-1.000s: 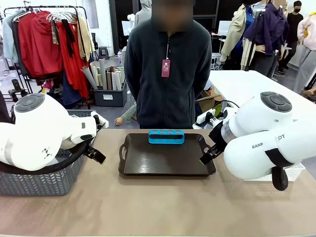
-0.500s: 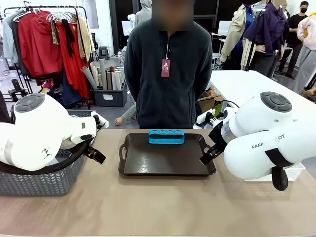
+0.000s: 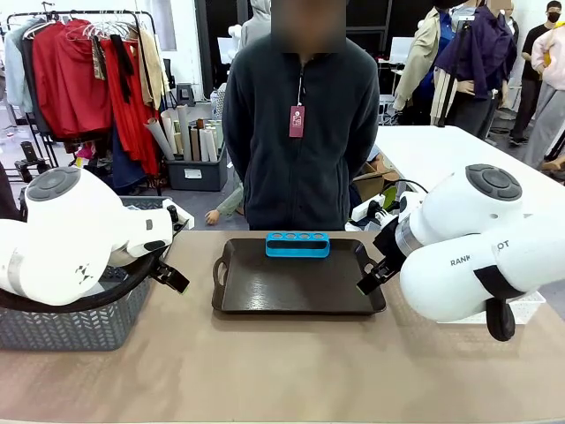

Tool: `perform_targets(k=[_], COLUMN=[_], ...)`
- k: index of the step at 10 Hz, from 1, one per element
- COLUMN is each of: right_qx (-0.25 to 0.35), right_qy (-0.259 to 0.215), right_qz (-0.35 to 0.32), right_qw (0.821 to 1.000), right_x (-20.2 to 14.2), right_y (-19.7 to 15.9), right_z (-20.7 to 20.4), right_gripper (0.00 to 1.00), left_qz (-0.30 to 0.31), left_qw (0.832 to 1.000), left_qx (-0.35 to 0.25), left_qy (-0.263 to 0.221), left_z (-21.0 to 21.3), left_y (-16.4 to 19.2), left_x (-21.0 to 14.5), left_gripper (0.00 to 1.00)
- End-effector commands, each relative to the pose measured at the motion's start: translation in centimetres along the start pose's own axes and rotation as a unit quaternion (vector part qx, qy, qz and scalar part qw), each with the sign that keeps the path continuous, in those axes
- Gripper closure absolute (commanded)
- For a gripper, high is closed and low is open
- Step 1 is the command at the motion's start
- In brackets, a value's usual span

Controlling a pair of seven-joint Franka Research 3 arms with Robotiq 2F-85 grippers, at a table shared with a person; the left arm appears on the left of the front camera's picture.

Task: Prepare the laboratory tools.
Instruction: Pick up one Small flask and place it on the Handle tray.

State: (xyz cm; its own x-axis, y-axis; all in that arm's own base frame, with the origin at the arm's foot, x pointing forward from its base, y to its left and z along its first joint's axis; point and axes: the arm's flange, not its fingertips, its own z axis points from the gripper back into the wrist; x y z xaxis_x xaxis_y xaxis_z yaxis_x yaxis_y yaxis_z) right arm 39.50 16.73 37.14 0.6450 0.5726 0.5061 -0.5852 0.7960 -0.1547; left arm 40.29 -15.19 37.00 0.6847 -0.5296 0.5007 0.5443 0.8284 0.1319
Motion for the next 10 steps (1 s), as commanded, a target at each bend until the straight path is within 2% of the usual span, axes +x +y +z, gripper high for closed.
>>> perform_targets(k=[1, 3, 4, 7, 10], right_qx=[0.000, 0.000, 0.014, 0.070, 0.111], right_qy=[0.000, 0.000, 0.002, 0.007, 0.013], right_qz=[0.000, 0.000, 0.006, -0.002, -0.010], right_qw=[1.000, 1.000, 1.000, 0.998, 0.994], right_x=[0.0, 0.0, 0.5, 1.6, 2.7], right_y=[0.0, 0.0, 0.2, 1.0, 1.2], right_z=[0.0, 0.0, 0.5, 1.4, 2.9], right_gripper=[0.00, 0.00, 0.00, 0.00, 0.00], left_qz=[0.000, 0.000, -0.002, -0.005, 0.005], left_qw=[1.000, 1.000, 1.000, 0.997, 0.991], left_qx=[0.000, 0.000, 0.008, -0.062, -0.128], left_qy=[0.000, 0.000, 0.024, 0.044, 0.043], left_z=[0.0, 0.0, 0.0, 2.0, 4.6], left_y=[0.0, 0.0, 0.2, 0.9, 2.0], left_x=[0.0, 0.0, 0.0, 0.6, 2.4], left_gripper=[0.00, 0.00, 0.00, 0.00, 0.00])
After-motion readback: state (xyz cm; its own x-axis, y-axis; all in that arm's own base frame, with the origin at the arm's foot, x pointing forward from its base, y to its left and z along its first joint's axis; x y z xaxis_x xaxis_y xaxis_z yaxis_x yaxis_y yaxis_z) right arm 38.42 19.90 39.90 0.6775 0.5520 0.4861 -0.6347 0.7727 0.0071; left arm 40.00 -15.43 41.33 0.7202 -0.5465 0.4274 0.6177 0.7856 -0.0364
